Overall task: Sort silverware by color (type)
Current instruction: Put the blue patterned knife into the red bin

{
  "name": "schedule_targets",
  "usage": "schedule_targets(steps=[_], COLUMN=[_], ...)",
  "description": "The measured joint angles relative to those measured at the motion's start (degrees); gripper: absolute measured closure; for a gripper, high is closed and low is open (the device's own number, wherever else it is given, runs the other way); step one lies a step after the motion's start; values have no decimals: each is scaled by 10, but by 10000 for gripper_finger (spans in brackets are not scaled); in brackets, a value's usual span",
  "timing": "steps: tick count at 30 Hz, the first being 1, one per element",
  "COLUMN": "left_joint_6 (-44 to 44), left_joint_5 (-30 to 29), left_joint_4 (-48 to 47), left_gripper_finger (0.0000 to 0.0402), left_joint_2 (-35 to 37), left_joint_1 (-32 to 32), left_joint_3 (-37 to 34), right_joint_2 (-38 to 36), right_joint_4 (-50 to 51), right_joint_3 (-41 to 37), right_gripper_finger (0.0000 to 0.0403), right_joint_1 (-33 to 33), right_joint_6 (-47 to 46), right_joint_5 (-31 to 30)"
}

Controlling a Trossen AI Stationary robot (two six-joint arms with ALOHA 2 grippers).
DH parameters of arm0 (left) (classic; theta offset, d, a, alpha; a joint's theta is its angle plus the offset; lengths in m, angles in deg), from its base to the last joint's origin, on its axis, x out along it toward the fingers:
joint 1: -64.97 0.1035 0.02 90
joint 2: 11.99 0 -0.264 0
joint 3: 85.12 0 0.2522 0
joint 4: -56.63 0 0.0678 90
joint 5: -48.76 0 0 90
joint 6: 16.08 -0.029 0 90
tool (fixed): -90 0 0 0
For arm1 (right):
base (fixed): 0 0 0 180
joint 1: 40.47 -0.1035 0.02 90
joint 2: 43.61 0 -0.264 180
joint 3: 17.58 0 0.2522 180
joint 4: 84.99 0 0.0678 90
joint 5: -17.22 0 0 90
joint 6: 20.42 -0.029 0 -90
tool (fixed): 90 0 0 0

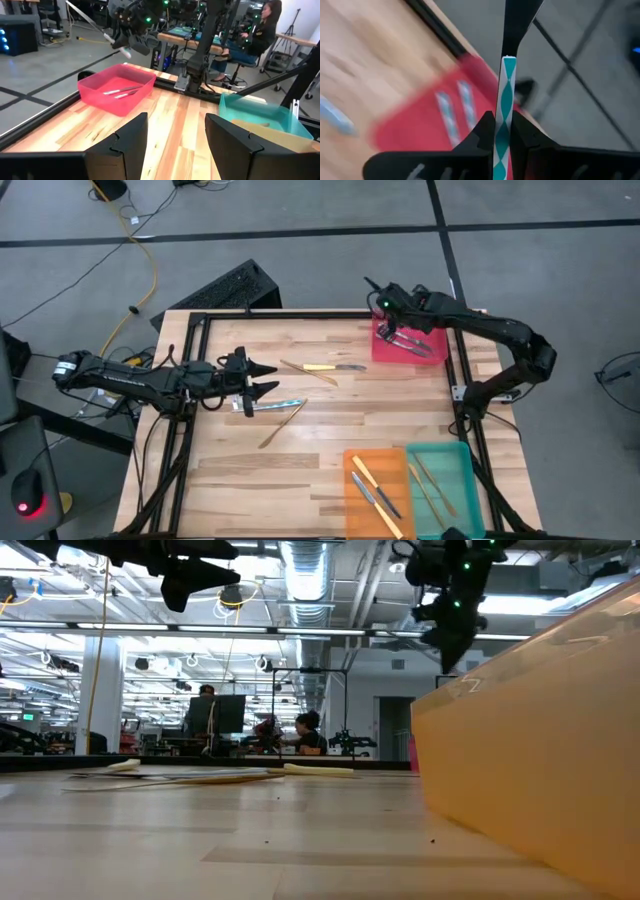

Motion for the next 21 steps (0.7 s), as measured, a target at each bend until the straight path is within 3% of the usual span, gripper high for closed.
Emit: schedule_targets(steps=[5,9,21], left_joint_6=[0,0,7], left_joint_5=[0,0,-15], left_joint_4=[-6,-11,-28], left_gripper_finger=[222,222,222], left_joint_2=[0,0,0], left_joint_1=[0,0,0], left_joint_3=[0,0,0], right_joint_2=[0,-2,-2], right_joint_4=[48,48,-64], right_joint_3=[-5,-58,-232], right_gripper_finger=[369,369,368], right_joint_1=[34,49,80], right_joint_6=[22,23,84], right_joint_5=[-18,-20,-9])
